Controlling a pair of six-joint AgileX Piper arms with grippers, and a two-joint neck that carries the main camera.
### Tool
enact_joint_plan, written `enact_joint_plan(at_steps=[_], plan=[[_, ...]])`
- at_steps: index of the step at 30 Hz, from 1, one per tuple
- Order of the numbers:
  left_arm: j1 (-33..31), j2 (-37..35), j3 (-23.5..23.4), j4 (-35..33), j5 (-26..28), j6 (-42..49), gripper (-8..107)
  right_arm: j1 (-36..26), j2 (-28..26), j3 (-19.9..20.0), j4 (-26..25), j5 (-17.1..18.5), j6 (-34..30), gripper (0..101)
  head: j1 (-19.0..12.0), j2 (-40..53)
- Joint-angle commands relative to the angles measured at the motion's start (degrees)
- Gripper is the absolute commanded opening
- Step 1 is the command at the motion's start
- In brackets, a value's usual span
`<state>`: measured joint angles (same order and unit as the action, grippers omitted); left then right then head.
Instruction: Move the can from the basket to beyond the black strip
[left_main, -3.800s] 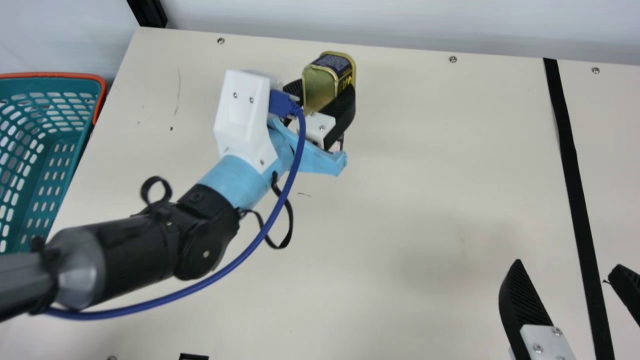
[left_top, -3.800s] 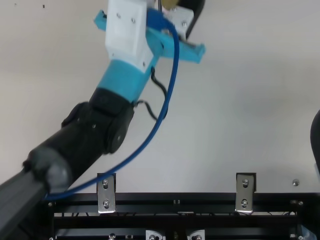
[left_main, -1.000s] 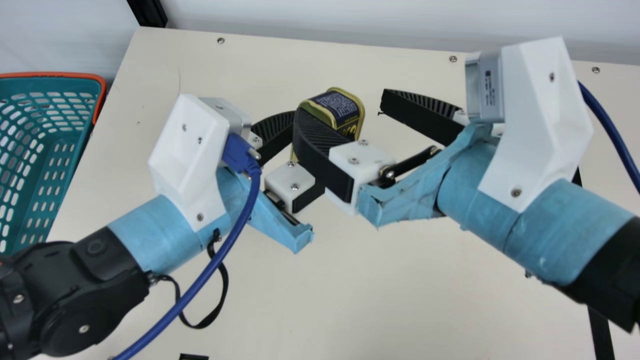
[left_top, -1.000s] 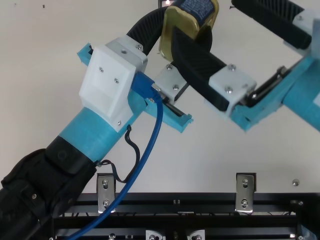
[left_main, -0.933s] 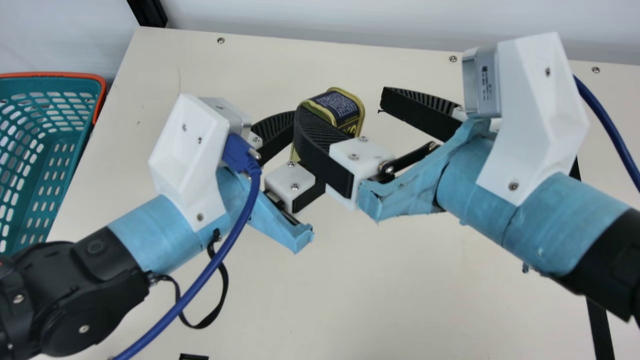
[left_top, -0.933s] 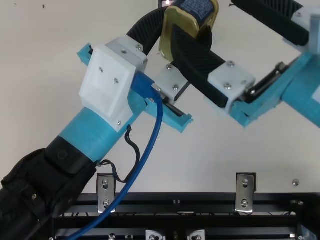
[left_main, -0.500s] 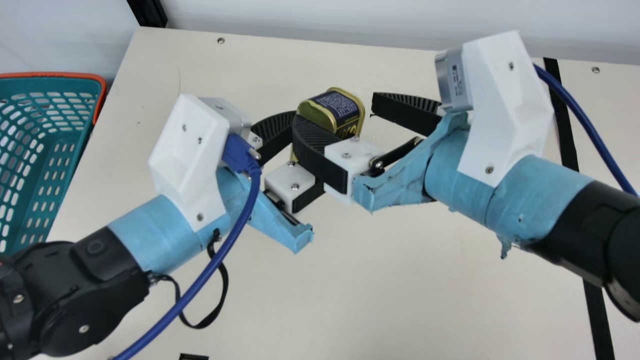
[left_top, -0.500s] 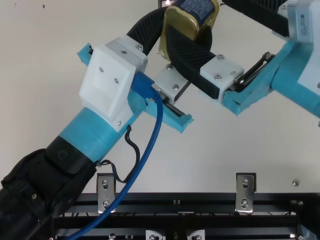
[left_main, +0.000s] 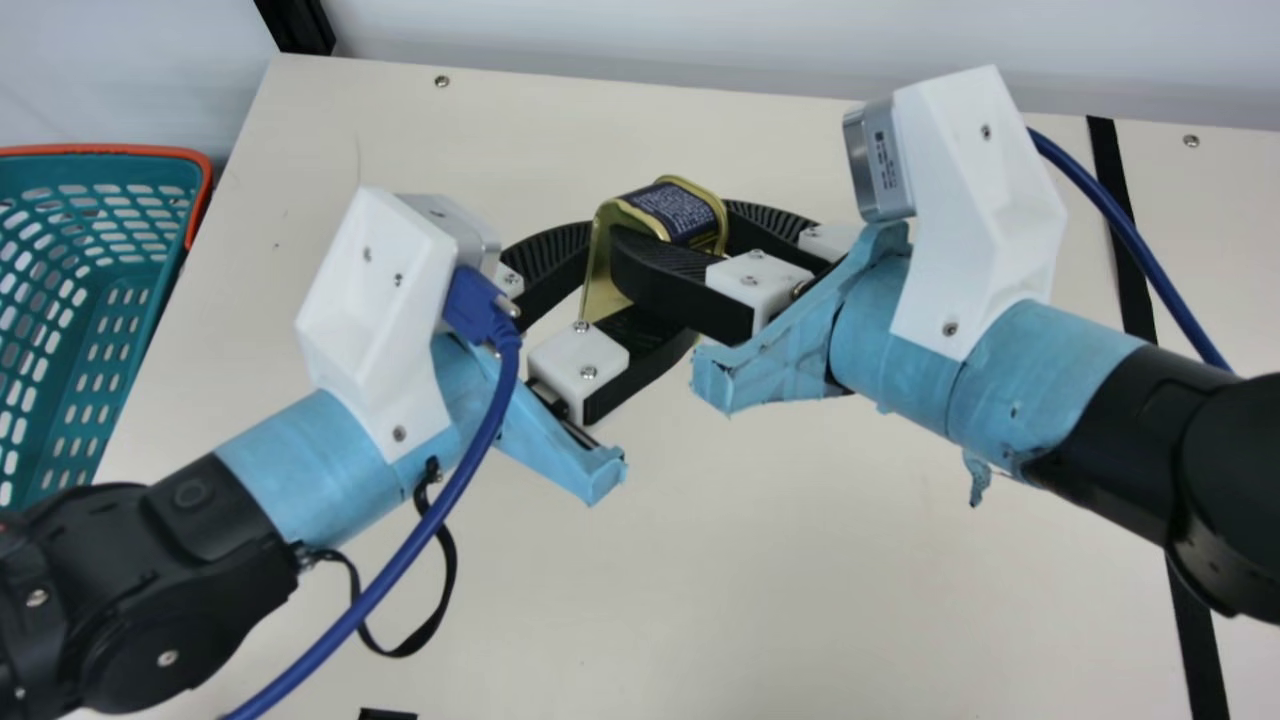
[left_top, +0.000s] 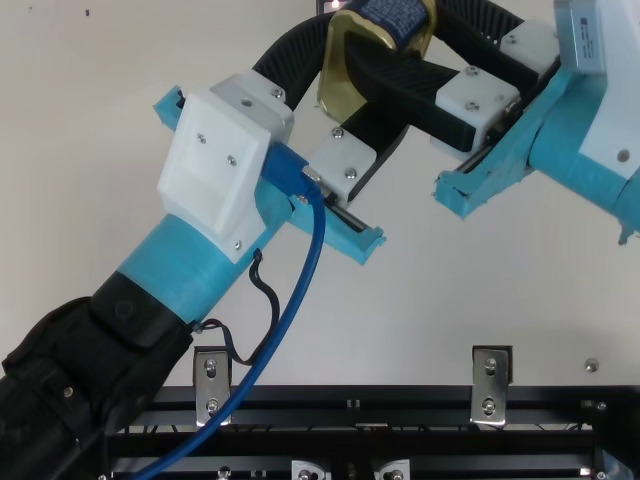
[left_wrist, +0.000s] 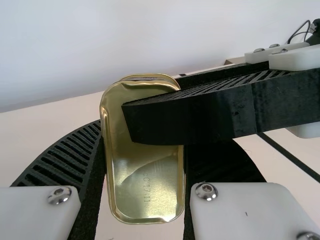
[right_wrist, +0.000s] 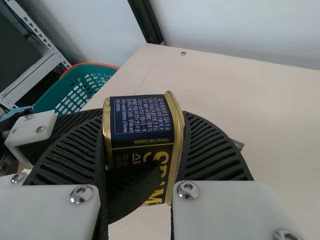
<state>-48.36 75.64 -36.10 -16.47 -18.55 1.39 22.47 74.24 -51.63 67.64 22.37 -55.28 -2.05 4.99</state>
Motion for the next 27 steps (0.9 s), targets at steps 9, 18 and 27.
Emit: enact_joint_plan(at_steps=[9,18,27], plan=[[0.00,0.00,0.00,0.00,-0.57,0.00,90,-0.92,-0.24,0.78,0.71,-1.87,-0.54,0,-0.24,-0.22],[-1.68,-1.17,0.48,2.96,1.79,-2.35,90,-2.16,-0.86,1.79,0.34,-2.62,-0.52,0,-0.24,-0.22],[-3.12,-5.21,3.09,10.98,8.67,-6.69,90,-3.45,-1.68,2.62,-0.95,-3.24,0.08,0,-0.24,-0.22]])
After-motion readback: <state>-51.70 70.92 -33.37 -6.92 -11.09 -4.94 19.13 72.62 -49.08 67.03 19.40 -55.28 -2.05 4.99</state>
